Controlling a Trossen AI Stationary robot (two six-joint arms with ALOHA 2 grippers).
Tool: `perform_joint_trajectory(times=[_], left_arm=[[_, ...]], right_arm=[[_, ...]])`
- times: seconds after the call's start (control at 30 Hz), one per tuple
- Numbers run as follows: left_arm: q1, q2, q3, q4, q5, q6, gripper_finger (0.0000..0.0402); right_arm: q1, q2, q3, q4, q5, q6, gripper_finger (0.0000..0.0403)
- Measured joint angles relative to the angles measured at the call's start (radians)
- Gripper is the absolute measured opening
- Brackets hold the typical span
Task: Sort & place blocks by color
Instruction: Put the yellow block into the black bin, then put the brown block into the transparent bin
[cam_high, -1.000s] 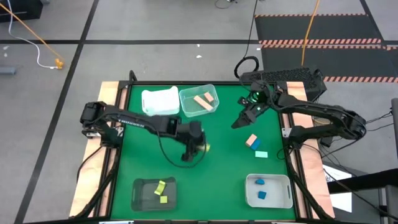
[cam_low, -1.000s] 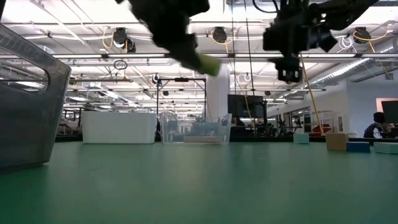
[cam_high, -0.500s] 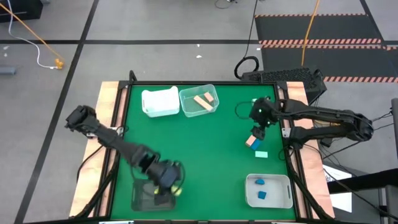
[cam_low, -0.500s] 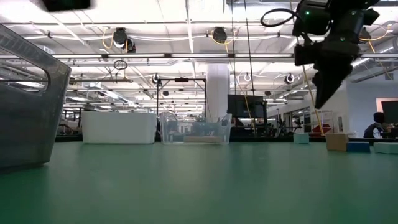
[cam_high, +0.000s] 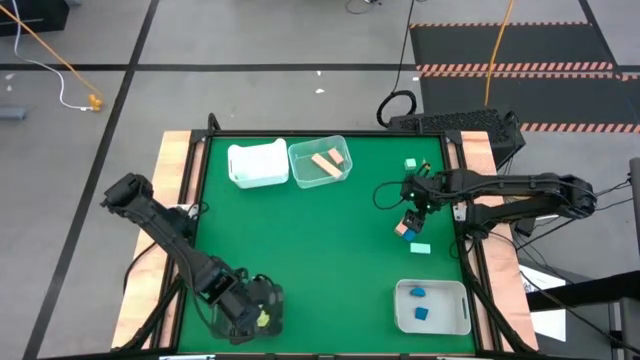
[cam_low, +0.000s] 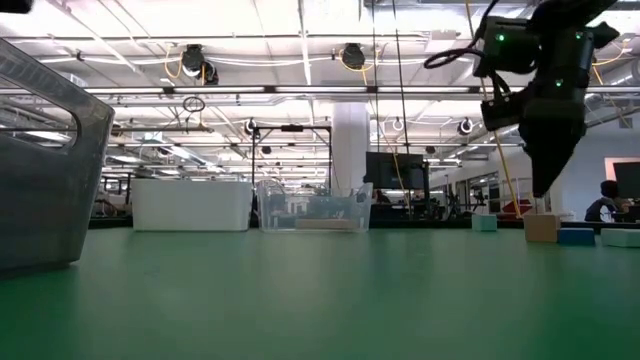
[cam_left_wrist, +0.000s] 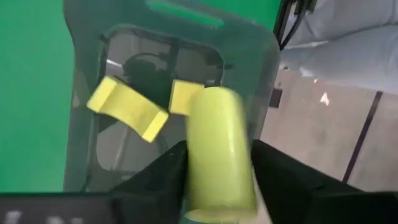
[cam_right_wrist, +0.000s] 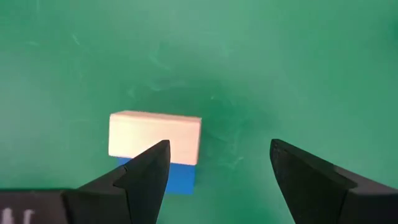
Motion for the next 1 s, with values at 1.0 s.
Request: perform_joint_trajectory(times=[1.0], left_arm=[[0.130,0.000,0.001,-0.024,-0.044,0.033,0.0256]], right_arm=[[0.096,-0.001,-0.066,0.316,-0.158,0.203,0.0239]])
